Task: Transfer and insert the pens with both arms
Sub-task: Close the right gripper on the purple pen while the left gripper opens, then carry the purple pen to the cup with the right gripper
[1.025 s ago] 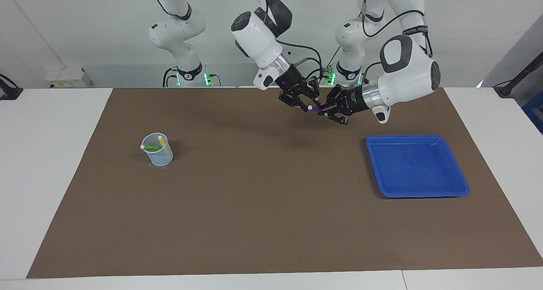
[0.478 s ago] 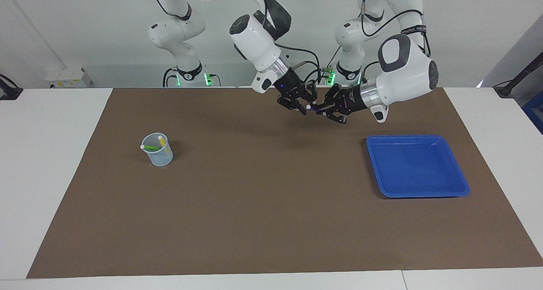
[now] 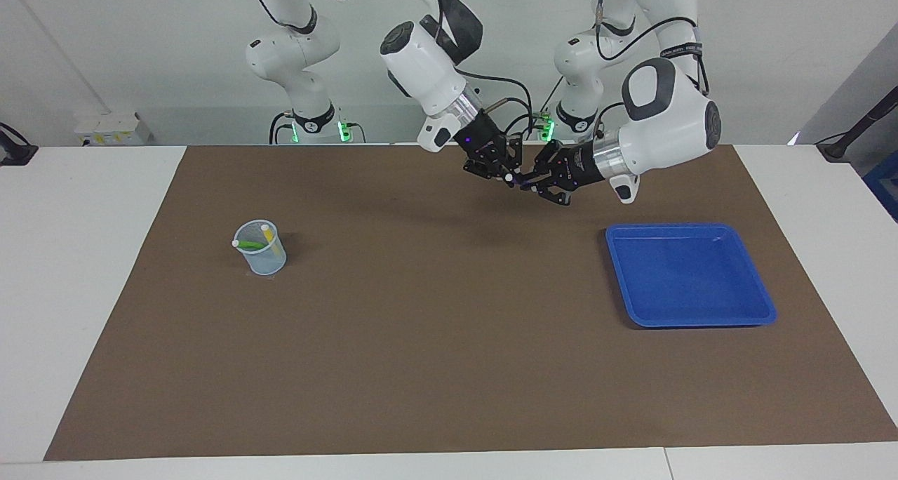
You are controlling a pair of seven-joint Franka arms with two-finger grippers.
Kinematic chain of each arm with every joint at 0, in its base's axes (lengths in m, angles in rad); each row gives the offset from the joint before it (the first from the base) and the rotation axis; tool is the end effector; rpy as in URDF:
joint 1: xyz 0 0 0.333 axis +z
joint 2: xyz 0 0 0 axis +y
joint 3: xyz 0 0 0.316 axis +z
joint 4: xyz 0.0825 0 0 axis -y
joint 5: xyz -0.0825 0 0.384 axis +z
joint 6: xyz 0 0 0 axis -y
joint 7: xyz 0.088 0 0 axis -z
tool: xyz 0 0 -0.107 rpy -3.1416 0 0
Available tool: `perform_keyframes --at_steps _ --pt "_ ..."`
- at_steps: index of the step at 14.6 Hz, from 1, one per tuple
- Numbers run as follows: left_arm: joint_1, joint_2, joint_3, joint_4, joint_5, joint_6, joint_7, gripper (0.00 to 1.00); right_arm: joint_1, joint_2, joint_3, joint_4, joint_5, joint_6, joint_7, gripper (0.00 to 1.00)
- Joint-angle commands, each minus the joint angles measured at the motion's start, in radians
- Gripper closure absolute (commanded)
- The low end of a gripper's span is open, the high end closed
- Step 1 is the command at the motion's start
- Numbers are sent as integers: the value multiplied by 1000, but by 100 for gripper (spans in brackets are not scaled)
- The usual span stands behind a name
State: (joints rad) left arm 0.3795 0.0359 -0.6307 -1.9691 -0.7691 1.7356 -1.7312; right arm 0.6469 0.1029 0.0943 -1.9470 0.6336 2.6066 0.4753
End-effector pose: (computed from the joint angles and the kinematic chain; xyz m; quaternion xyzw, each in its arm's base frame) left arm 0.5111 -0.1936 0.4609 0.6028 0.6970 -0.3754 0.0994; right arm 0.4689 0.4098 0.4872 -0.9330 0.0926 -0.0818 0.3381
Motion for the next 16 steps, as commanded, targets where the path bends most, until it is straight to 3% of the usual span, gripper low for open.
perform_keyframes --at_steps 1,2,7,12,16 --pt "-27 -44 16 -24 -18 25 -7 46 -19 5 4 -18 11 4 -27 100" --pt "-28 -50 14 -22 -15 30 -4 0 -19 4 4 -20 11 1 -27 100" --pt "-25 -65 17 -24 -10 35 1 0 -59 0 -4 -21 -6 -84 -96 100" --pt "18 -73 20 -37 19 27 114 0 -223 -3 -4 48 -237 -371 -231 100" --pt "114 -120 20 -121 47 16 442 0 -334 -12 -4 175 -443 -671 -358 100"
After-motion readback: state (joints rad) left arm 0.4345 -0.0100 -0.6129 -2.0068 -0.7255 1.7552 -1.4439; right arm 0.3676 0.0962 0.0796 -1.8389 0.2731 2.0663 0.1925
